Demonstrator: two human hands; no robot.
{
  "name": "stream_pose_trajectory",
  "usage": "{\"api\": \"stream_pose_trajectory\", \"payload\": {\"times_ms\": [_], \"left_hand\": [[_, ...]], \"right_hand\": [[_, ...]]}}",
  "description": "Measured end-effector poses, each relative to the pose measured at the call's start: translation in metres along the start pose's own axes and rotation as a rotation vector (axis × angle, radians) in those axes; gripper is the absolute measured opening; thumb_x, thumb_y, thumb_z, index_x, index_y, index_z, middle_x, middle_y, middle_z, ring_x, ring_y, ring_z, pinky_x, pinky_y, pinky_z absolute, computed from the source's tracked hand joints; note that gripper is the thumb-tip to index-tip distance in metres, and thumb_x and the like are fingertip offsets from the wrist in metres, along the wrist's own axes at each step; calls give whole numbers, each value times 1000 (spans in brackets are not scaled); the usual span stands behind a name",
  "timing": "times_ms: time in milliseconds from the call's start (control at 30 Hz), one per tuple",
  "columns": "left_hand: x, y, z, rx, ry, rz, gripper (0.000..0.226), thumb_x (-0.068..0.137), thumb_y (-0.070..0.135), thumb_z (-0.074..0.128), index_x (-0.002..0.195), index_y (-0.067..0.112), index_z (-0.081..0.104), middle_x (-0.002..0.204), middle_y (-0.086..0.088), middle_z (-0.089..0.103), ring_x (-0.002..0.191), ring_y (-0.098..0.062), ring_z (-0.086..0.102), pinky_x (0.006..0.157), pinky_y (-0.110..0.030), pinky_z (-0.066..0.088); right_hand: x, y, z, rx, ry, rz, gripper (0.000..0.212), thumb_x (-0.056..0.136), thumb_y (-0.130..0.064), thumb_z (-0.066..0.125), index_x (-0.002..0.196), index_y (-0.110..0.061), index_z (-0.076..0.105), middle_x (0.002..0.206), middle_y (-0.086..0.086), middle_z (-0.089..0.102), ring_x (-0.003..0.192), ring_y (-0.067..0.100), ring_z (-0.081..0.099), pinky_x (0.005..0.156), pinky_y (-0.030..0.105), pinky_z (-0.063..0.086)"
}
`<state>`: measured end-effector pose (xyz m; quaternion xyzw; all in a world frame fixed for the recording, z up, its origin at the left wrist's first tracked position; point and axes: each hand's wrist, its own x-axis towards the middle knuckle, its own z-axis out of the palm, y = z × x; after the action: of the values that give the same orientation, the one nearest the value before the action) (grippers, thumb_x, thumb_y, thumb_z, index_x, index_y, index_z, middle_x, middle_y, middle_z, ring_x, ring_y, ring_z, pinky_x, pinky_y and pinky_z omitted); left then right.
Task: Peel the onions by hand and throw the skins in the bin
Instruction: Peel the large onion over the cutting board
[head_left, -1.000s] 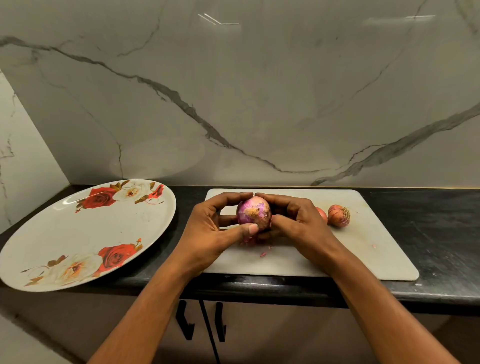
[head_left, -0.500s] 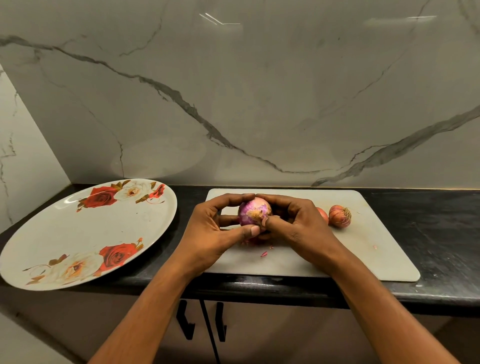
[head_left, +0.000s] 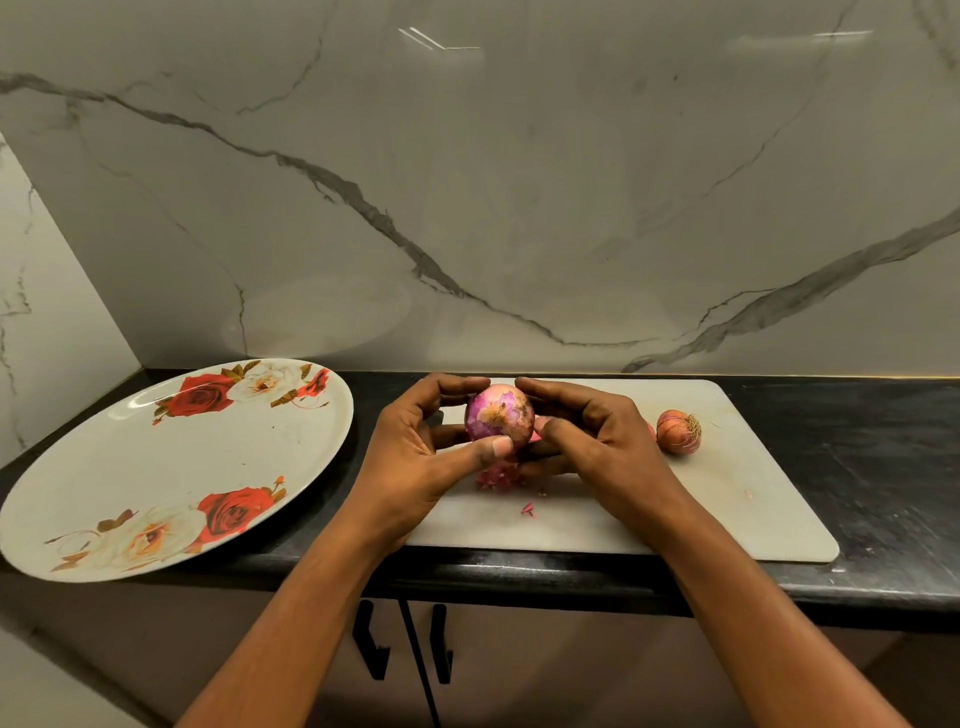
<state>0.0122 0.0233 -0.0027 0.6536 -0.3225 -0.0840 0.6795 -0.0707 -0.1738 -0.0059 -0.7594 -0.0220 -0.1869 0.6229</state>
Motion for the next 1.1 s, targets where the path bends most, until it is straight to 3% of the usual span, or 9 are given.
{"api": "stream_pose_trajectory", "payload": {"times_ms": [100,267,367,667,933,1100], "left_hand": [[0,1,1,18,47,-3,58,71,21,96,121,30,69,126,9,68,113,-27,73,98,-53,60],[-1,2,5,102,89,19,60,70,14,95,119,28,63,122,18,65,112,-15,72,84,-38,65],[-2,1,5,144,89,42,60,72,7,94,117,27,61,124,15,63,112,-14,72,80,-37,66],[-4,0,5,195,92,72,60,70,8,96,111,28,58,120,20,61,109,-17,73,75,-35,66],[-3,0,3,158,76,42,58,73,10,94,114,30,58,119,22,62,110,-13,72,80,-39,66],[-1,-3,2,76,56,13,57,74,10,92,119,29,62,123,16,65,114,-24,72,88,-39,64]], "right_hand": [[-3,-7,0,60,33,11,31,100,-9,68,130,-15,71,123,5,75,95,25,80,76,41,67],[-3,-5,1,-167,99,-57,24,85,-33,86,105,-23,76,105,-5,77,92,17,76,75,45,67],[-4,-5,3,-175,54,-53,17,86,-26,86,97,-19,76,94,-2,77,80,16,77,73,48,67],[-4,-6,4,-240,27,-79,1,94,-16,79,94,-17,79,91,-2,78,81,16,77,75,46,66],[0,0,2,-166,114,-36,10,94,-7,73,87,-14,75,93,6,78,83,25,79,76,53,66],[0,1,1,-172,171,-48,9,93,-6,75,91,-14,75,94,5,78,84,21,80,76,47,66]]}}
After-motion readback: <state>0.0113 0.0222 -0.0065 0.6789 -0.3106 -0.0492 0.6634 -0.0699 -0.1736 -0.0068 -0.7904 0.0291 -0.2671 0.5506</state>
